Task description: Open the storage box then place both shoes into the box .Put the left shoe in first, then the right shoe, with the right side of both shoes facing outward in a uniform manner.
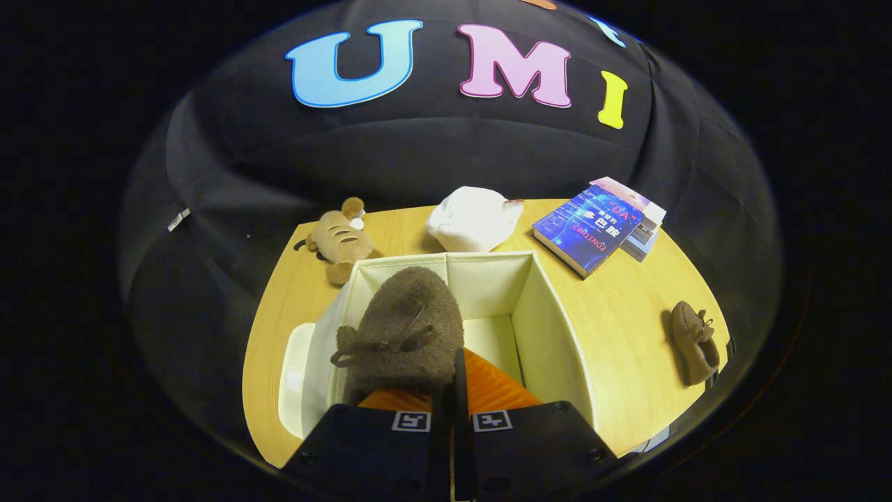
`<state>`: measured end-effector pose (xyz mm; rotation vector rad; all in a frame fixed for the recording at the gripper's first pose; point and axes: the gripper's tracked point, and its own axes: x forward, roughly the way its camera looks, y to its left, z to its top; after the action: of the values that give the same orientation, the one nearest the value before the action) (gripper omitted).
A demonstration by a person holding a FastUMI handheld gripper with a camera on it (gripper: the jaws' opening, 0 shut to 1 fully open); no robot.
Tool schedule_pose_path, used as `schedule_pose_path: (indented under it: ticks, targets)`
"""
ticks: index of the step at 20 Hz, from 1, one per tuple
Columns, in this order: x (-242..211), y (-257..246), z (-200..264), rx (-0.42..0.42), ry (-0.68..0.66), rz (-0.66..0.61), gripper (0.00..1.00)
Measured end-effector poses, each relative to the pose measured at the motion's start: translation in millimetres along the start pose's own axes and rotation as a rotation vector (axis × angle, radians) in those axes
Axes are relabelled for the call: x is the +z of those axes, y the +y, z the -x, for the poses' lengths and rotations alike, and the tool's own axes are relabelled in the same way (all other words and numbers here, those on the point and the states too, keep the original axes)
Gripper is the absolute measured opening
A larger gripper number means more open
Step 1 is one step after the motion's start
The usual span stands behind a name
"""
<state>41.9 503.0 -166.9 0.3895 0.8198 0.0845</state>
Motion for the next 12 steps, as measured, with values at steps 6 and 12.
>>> schedule_pose_path:
  ticks: [6, 12]
  targets:
    - [-18.4, 15.5, -5.1, 0.067, 0.041, 0.007, 0.69]
    - [-11.5, 15.2, 4.9, 0.120, 0.019, 0.015, 0.99]
